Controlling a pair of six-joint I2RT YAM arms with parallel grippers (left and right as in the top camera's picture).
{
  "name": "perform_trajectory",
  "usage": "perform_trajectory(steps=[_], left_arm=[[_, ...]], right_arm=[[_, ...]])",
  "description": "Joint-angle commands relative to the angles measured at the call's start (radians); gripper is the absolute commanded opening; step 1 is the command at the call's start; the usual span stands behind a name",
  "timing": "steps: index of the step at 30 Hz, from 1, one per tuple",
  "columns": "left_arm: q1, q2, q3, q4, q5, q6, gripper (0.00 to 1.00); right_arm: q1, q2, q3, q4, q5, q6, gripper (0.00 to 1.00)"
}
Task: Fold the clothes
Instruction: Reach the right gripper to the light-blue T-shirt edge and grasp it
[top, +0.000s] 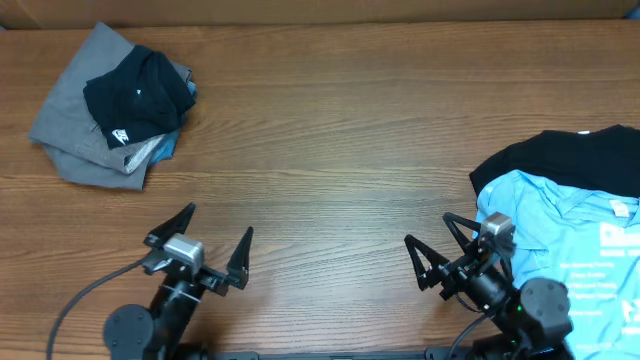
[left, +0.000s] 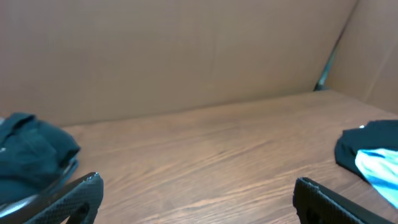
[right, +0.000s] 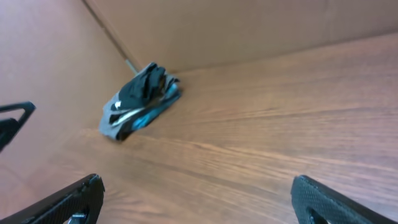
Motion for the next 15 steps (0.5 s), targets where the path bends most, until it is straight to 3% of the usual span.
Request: perform_trajectory(steps=[1, 8, 15], left_arm=[[-0.01, 0.146, 0.19, -0.12, -0.076, -0.017, 1.0], [-0.01, 0.552, 0.594, -0.463, -0.077, -0.009, 1.0], [-0.01, 0.871, 0.88, -0.686, -0.077, 0.021, 1.0]], right_arm=[[0.0, 0.156, 0.163, -0.054, -0.024, 0.002, 1.0], [-0.002, 0.582, 0.549, -0.293, 0.0, -0.074, 1.0], [-0.017, 0.995, 0.955, -0.592, 0.282, -0.132, 1.0]])
